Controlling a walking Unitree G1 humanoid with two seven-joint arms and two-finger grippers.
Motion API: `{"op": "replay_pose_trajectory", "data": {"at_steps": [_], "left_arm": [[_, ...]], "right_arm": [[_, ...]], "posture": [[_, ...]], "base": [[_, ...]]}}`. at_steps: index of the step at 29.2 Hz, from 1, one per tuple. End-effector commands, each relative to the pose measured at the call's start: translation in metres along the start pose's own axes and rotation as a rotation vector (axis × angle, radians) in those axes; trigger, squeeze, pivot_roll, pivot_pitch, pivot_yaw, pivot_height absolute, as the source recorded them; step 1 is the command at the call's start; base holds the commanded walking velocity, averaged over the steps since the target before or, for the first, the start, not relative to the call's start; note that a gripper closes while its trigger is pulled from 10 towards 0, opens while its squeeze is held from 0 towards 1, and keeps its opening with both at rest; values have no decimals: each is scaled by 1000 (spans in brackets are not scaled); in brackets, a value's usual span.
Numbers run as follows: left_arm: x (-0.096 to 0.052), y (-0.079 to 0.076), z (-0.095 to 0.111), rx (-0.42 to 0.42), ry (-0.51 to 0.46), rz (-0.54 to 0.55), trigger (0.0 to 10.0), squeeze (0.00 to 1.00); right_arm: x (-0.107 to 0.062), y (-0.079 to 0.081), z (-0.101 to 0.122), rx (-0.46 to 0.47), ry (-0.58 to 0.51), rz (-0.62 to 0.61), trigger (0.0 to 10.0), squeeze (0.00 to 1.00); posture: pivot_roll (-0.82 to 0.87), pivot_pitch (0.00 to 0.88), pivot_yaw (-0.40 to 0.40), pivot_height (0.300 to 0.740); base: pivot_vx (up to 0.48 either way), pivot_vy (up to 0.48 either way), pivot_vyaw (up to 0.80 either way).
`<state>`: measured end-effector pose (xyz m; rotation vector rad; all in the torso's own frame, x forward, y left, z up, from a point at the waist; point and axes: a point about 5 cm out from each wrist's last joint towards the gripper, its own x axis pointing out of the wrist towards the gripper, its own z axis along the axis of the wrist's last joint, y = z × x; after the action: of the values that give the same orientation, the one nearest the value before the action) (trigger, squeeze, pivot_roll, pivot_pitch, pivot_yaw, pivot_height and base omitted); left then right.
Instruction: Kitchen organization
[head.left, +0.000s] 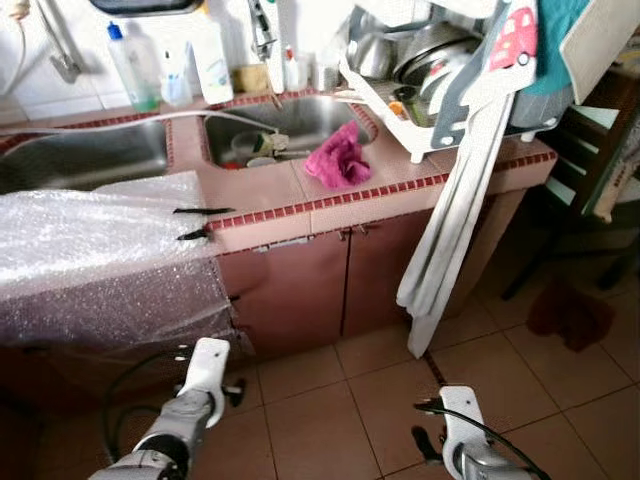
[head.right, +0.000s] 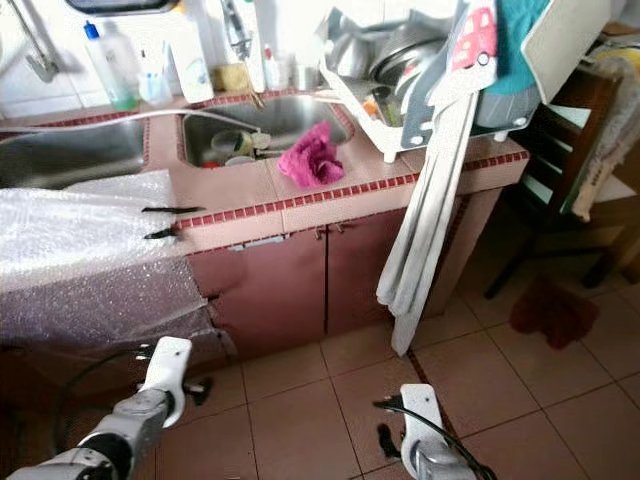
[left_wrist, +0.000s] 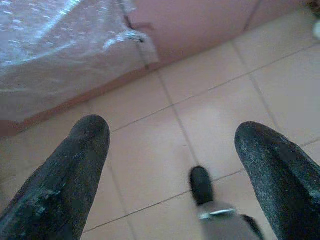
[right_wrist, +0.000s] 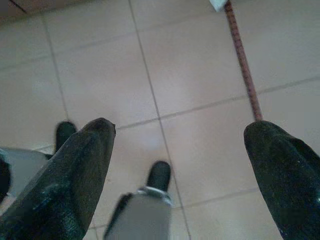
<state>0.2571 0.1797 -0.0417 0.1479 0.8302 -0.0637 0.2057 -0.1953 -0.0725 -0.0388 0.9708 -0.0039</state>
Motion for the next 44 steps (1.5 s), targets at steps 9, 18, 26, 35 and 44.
{"op": "replay_pose_trajectory", "data": {"at_steps": [9, 18, 26, 35, 44], "left_arm": [[-1, 4, -5, 4, 7, 0, 10000, 0], [-2, 15, 8, -22, -77, 66, 10000, 0], [-1, 9, 2, -12, -57, 41, 10000, 0], [-2, 7, -5, -9, -28, 33, 10000, 0], [-2, 8, -8, -8, -12, 36, 10000, 0]], "right_arm": [[1, 7, 1, -35, -1, 18, 10000, 0], [0, 6, 0, -60, 1, 18, 10000, 0], [1, 6, 1, -74, 0, 21, 10000, 0], [0, 6, -1, -71, 4, 20, 10000, 0], [0, 6, 0, -75, 4, 21, 10000, 0]], "posture": [[21, 0, 2, 740], [19, 0, -4, 740], [17, 0, -3, 740], [22, 0, -4, 740], [23, 0, -5, 740]], "base": [[0, 0, 0], [0, 0, 0], [0, 0, 377], [0, 0, 0], [0, 0, 0]]}}
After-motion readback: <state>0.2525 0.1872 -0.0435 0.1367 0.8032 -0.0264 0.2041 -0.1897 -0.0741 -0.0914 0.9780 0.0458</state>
